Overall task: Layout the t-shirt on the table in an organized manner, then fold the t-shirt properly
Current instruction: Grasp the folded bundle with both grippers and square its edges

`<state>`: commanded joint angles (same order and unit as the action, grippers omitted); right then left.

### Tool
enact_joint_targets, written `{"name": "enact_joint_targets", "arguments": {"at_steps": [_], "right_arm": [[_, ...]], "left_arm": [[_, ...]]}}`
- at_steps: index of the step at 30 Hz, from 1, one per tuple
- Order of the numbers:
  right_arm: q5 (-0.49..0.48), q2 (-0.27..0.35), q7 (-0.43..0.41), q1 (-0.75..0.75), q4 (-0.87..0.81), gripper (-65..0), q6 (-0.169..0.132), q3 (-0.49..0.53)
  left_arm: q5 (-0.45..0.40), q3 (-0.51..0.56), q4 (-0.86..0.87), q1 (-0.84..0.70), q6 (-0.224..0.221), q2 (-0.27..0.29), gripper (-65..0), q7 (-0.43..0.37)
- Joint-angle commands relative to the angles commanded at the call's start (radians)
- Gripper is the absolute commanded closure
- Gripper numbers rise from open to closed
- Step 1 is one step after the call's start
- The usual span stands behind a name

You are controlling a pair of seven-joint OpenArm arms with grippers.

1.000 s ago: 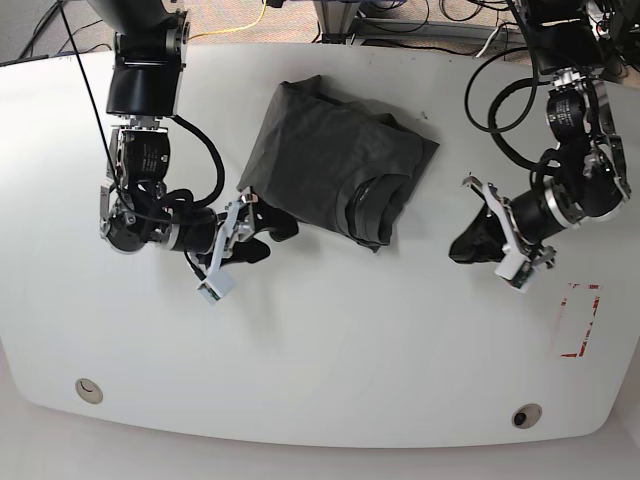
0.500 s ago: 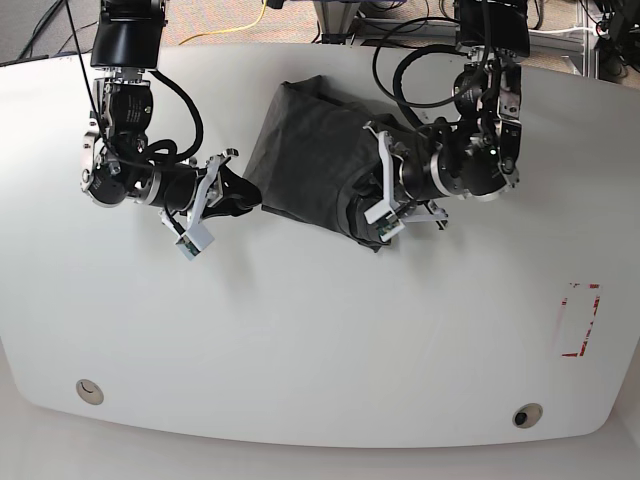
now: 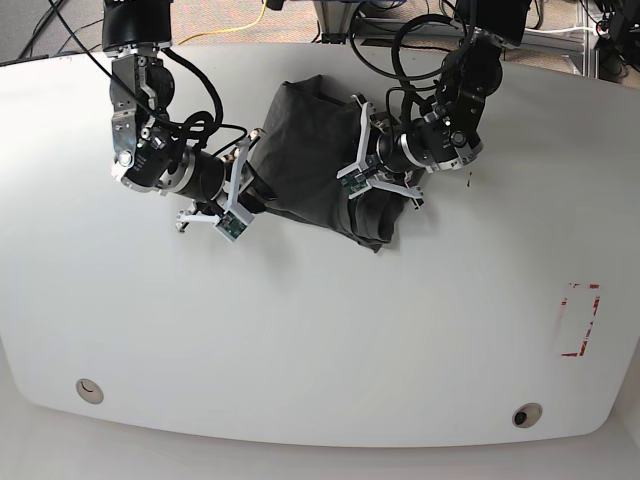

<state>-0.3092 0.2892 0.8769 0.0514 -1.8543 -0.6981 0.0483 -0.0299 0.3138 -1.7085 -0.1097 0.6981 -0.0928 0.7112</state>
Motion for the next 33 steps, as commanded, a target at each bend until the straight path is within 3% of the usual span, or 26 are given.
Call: {"name": "enact_joint_targets", "arguments": {"at_steps": [6, 11, 16, 23, 25, 33], "right_arm": [[0.11, 0.0, -0.118, 0.031, 0.025, -11.4, 0.0, 0.063], [0.127, -0.008, -0.195, 0.035, 0.123, -10.6, 0.0, 0.074], [0.133, -0.018, -0.296, 0.061, 0.224, -3.8, 0.0, 0.074], [0.129, -0.026, -0.318, 0.149, 0.199, -3.2, 0.0, 0.074], [0.132, -0.044, -0.318, 0.172, 0.187, -3.2, 0.0, 0.072], [0.135, -0.114, -0.316, 0.25, 0.127, -3.2, 0.0, 0.074]], "left_arm": [[-0.061, -0.054, 0.072, -0.046, -0.041, 0.0, -1.9, -0.123], [-0.061, -0.1, 0.123, -0.043, -0.039, -0.002, -1.9, -0.137], [-0.06, -0.107, 0.127, -0.034, -0.038, -0.031, -1.9, -0.137], [-0.06, -0.032, 0.16, 0.091, -0.022, -0.057, -2.1, -0.137], [-0.06, -0.011, 0.183, 0.13, 0.0, -0.06, -2.2, -0.135], [-0.058, 0.049, 0.279, 0.292, 0.0, -0.058, -2.2, -0.132]]}}
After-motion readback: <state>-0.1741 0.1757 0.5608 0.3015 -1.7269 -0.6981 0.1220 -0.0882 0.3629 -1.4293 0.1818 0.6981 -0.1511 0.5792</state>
